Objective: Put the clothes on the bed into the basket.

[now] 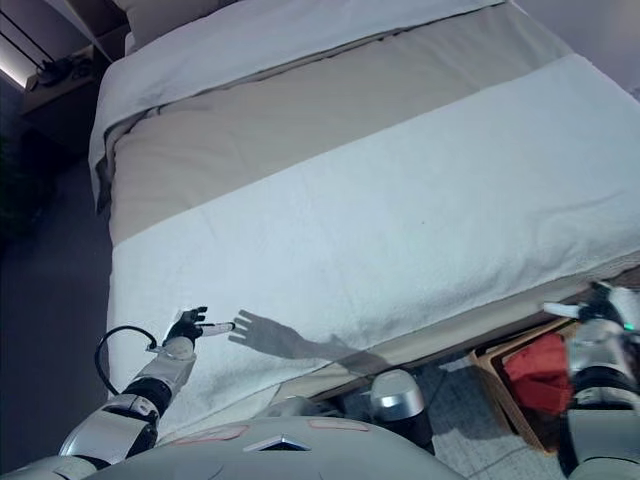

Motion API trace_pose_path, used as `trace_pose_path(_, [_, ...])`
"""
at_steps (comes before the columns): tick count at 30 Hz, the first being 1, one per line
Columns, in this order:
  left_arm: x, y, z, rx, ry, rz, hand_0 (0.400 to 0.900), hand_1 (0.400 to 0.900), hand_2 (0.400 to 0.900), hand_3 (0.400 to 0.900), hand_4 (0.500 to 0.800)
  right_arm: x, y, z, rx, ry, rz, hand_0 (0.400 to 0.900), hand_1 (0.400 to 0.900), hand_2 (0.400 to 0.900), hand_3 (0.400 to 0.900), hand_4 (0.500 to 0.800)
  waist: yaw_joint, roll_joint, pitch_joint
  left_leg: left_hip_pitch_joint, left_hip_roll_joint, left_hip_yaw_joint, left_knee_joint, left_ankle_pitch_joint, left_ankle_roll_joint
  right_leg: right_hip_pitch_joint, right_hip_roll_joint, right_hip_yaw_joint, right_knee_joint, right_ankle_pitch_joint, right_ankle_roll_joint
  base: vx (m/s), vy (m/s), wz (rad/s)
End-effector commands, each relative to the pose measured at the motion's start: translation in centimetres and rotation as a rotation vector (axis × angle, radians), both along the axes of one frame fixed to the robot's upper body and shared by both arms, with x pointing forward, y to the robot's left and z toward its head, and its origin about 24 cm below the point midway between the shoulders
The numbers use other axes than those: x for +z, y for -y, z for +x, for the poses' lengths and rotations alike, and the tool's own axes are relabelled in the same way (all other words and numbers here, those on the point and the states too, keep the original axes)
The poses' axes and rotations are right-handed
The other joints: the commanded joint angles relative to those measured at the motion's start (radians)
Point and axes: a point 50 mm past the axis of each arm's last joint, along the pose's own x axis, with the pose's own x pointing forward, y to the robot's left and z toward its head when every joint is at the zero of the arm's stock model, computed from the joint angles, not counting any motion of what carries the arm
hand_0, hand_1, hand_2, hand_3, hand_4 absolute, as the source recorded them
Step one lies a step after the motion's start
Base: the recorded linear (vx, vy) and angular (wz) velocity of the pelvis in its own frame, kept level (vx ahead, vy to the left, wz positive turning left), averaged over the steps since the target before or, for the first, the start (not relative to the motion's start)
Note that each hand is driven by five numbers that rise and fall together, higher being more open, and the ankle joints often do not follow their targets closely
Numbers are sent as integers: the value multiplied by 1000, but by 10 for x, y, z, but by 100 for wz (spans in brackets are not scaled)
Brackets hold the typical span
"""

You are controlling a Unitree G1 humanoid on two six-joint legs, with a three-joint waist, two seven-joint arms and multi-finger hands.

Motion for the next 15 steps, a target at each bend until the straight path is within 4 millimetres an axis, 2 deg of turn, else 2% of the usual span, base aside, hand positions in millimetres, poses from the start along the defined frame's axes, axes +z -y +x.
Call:
trace_pose_path(1, [1, -10, -4, 52, 11, 45, 900, 900, 900, 900, 800, -21, -42, 16, 78, 47, 86, 900, 900, 900, 900, 800, 55, -58, -77, 70, 33, 8, 5, -81, -28, -28, -28, -81, 4, -35, 50, -14, 23, 15])
trace_pose_path(2, [1, -10, -4, 53, 11, 45, 900, 900, 900, 900, 800, -21, -42, 16, 78, 48, 86, 900, 900, 900, 900, 800, 54, -59, -77, 70, 33, 7, 5, -81, -28, -28, -28, -81, 4, -35, 50, -18, 25, 18])
trace_pose_path(4, [-1, -5, -4, 45, 11, 40, 900, 900, 900, 900, 800, -36, -71, 20, 136, 45, 168, 900, 900, 900, 900, 800, 66, -67, -76, 68, 33, 1, 5, -79, -26, -25, -30, -89, 4, -35, 48, -23, 24, 18])
trace_pose_path(8, [-9, 7, -11, 27, -19, 10, 900, 900, 900, 900, 800, -63, -108, 10, 184, -39, 272, 900, 900, 900, 900, 800, 86, -87, -76, 68, 33, -15, 5, -78, -25, -18, -32, -104, 4, -35, 46, -18, 34, 22])
trace_pose_path(10, [-12, 12, -15, 10, -42, 2, 900, 900, 900, 900, 800, -74, -119, -1, 210, -103, 293, 900, 900, 900, 900, 800, 92, -97, -79, 69, 32, -20, 5, -79, -25, -12, -32, -111, 4, -38, 45, -4, 36, 17])
trace_pose_path(12, [-16, 20, -17, -26, -66, -12, 900, 900, 900, 900, 800, -92, -130, -24, 225, -238, 312, 900, 900, 900, 900, 800, 100, -111, -81, 71, 32, -31, 5, -81, -23, -2, -33, -122, 4, -42, 44, 4, 39, 19])
trace_pose_path(15, [-17, 24, -16, -34, -66, -26, 900, 900, 900, 900, 800, -98, -131, -35, 225, -299, 307, 900, 900, 900, 900, 800, 103, -118, -81, 72, 31, -35, 5, -81, -22, 1, -34, -127, 4, -43, 44, 7, 31, 9])
